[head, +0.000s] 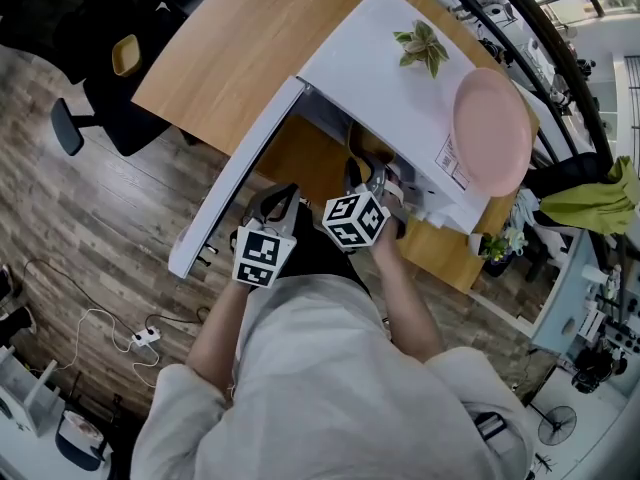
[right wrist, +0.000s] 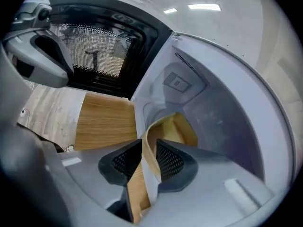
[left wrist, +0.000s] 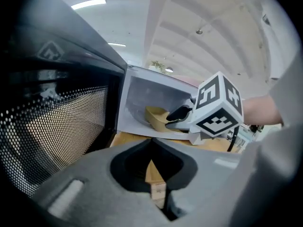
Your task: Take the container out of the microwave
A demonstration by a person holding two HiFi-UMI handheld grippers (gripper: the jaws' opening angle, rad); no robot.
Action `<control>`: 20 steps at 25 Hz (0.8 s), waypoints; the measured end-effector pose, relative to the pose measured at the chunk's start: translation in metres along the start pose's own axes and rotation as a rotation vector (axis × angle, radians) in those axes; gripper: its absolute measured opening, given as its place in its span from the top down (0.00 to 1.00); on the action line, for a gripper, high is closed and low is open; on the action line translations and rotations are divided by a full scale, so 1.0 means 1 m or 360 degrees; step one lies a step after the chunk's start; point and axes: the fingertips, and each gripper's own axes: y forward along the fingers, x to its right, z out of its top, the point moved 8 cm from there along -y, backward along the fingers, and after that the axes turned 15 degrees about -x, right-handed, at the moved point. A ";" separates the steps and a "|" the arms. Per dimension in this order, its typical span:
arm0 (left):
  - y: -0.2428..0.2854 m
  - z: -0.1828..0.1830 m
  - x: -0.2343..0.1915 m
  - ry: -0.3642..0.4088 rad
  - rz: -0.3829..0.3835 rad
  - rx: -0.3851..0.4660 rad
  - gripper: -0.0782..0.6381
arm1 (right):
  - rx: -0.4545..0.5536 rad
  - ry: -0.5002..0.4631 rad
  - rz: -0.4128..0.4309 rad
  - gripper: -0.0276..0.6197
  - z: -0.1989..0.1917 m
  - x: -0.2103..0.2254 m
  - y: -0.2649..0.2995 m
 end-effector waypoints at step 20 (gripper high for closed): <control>0.008 0.003 -0.006 -0.0015 -0.0031 -0.0022 0.89 | -0.0218 -0.0295 -0.0035 0.77 -0.012 0.003 0.025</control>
